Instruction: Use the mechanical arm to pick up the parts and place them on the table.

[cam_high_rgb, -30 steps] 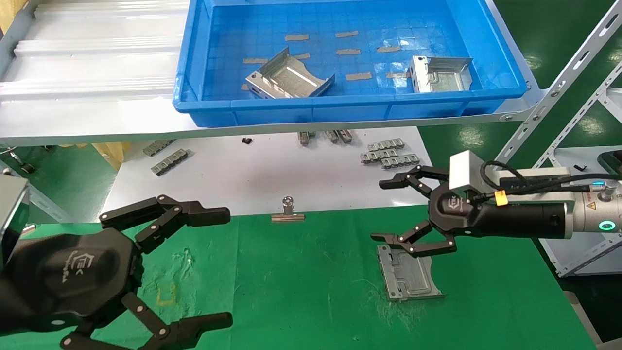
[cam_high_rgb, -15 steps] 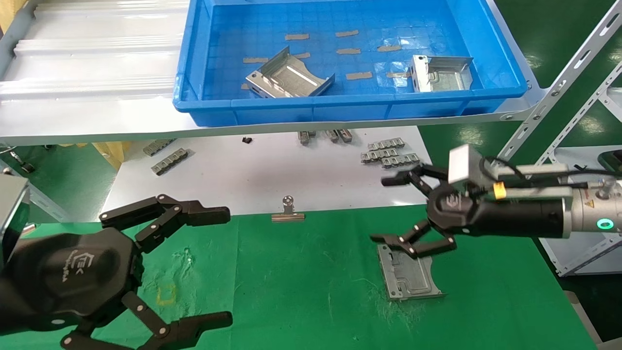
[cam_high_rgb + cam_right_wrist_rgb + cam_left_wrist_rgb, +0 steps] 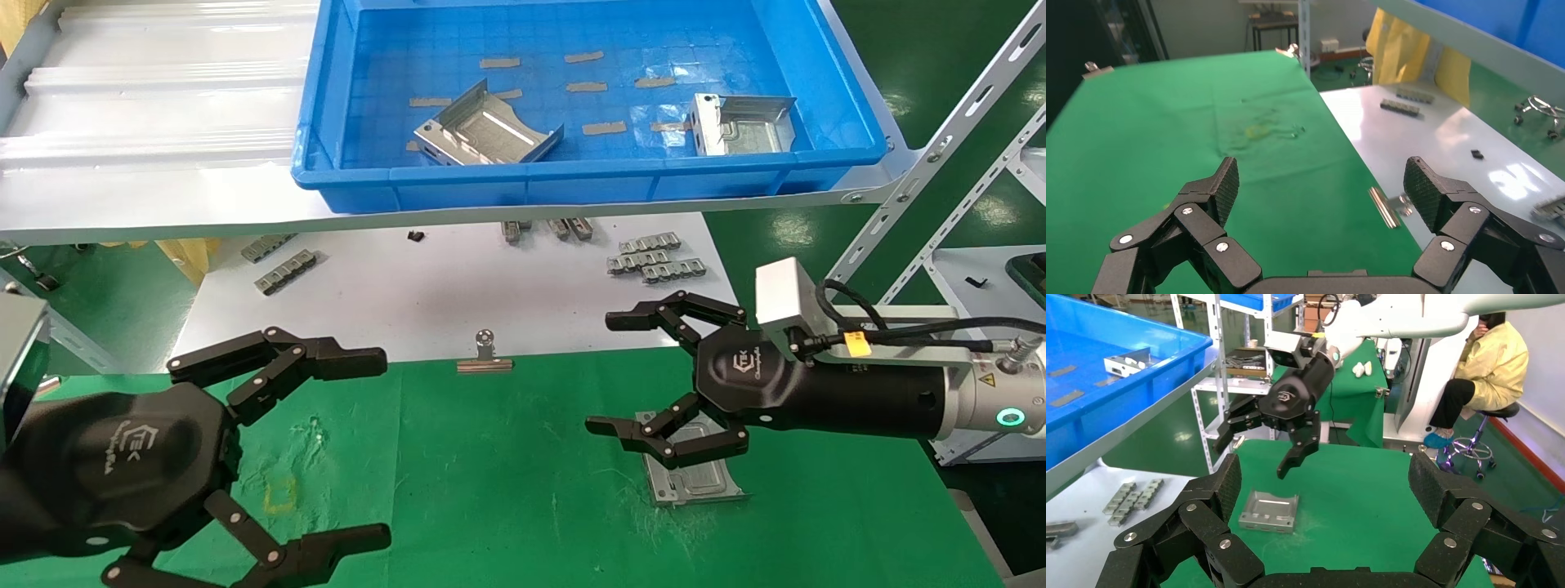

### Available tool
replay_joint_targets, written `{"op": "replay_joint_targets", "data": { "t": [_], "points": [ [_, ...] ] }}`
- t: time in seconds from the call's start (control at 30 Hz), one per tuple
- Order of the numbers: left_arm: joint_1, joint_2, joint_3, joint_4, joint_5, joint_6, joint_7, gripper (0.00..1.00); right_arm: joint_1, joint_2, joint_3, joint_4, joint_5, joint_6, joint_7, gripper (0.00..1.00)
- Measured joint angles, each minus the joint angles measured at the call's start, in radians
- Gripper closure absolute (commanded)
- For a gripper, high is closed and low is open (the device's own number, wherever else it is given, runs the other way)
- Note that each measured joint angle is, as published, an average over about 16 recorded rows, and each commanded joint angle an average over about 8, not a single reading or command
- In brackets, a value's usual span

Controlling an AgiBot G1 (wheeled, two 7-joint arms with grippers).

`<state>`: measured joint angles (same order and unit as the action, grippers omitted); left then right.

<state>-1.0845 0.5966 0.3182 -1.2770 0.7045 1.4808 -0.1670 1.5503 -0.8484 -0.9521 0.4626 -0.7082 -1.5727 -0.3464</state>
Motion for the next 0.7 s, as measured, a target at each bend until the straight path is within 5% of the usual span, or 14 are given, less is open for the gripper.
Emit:
{"op": "replay_joint_targets", "data": {
  "t": [0.7],
  "points": [
    [0.0, 0.0, 0.001, 0.0, 0.0, 0.0, 0.0, 0.0, -0.235, 0.117, 0.332, 0.405, -0.011, 0.038, 0.264, 0.0]
  ]
}}
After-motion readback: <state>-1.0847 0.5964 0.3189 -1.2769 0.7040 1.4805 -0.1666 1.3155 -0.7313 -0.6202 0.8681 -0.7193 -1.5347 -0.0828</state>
